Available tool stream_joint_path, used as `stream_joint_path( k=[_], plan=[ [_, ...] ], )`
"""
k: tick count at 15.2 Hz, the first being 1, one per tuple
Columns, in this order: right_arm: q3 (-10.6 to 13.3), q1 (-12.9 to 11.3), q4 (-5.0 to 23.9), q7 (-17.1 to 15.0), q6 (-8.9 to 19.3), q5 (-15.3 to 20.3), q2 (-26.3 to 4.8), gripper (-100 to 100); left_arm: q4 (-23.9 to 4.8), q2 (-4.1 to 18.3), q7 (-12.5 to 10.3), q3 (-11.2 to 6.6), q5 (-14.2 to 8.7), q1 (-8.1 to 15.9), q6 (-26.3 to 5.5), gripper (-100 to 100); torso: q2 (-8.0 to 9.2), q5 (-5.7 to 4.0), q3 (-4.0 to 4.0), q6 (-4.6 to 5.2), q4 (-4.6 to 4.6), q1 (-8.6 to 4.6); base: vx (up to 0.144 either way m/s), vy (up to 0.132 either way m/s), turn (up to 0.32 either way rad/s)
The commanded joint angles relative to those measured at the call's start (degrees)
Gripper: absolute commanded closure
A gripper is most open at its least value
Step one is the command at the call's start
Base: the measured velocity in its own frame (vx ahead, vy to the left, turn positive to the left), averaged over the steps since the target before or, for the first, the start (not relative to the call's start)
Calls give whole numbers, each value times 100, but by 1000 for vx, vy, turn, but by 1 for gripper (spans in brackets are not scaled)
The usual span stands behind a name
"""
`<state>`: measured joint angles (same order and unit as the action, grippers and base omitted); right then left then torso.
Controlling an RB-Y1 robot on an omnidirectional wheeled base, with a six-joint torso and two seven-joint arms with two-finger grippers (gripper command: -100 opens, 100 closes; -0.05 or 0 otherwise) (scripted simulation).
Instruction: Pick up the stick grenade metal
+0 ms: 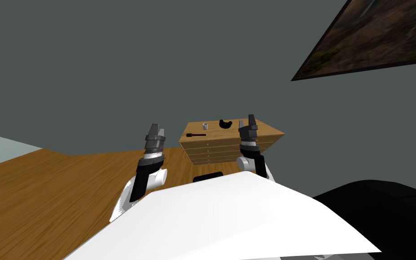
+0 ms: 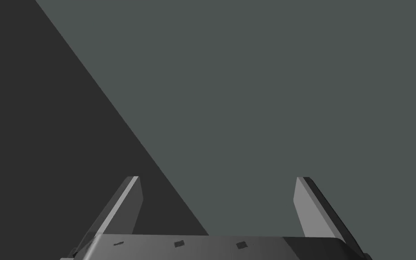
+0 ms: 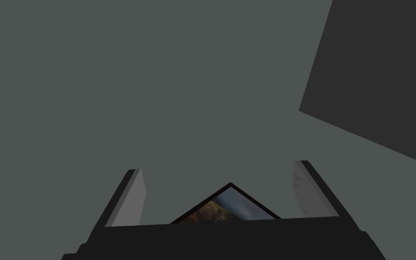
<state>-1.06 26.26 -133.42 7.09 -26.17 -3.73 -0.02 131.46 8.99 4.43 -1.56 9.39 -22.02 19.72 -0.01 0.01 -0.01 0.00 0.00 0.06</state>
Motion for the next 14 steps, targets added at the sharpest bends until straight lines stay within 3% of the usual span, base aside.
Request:
stream_joint_path(
  k=[1, 6, 7, 8, 11, 12, 14],
  plan=[
    [0, 0, 0, 0, 0, 0, 0, 0, -72, 85, -73, -84, 45, 152, -286, -100, 0, 0, 0, 0, 0, 0, -1, 15, -18],
    [0, 0, 0, 0, 0, 0, 0, 0, -140, 142, -130, -149, 85, 286, -869, -100, -2, 0, -1, 0, 0, 2, 1, 15, -15],
    [0, 0, 0, 0, 0, 0, 0, 0, -140, 142, -130, -149, 85, 286, -869, -100, -2, 0, -1, 0, -1, 1, 3, 7, 1],
    [0, 0, 0, 0, 0, 0, 0, 0, -214, 189, -187, -212, 121, 427, -1053, -100, -1, 0, -1, 0, 0, 0, 4, 8, -17],
    [0, 0, 0, 0, 0, 0, 0, 0, -214, 189, -187, -212, 121, 427, -1276, -100, -3, 0, -2, 0, -1, 0, 4, 10, -11],
    [0, 0, 0, 0, 0, 0, 0, 0, -292, 228, -243, -273, 154, 573, -1494, -100, -2, 0, -1, 0, -1, -1, 5, 9, -15],
    [0, 0, 0, 0, 0, 0, 0, 0, -292, 228, -243, -273, 154, 573, -1699, -100, -4, 0, -2, 1, -1, -1, 7, 11, -18]
  ],
)
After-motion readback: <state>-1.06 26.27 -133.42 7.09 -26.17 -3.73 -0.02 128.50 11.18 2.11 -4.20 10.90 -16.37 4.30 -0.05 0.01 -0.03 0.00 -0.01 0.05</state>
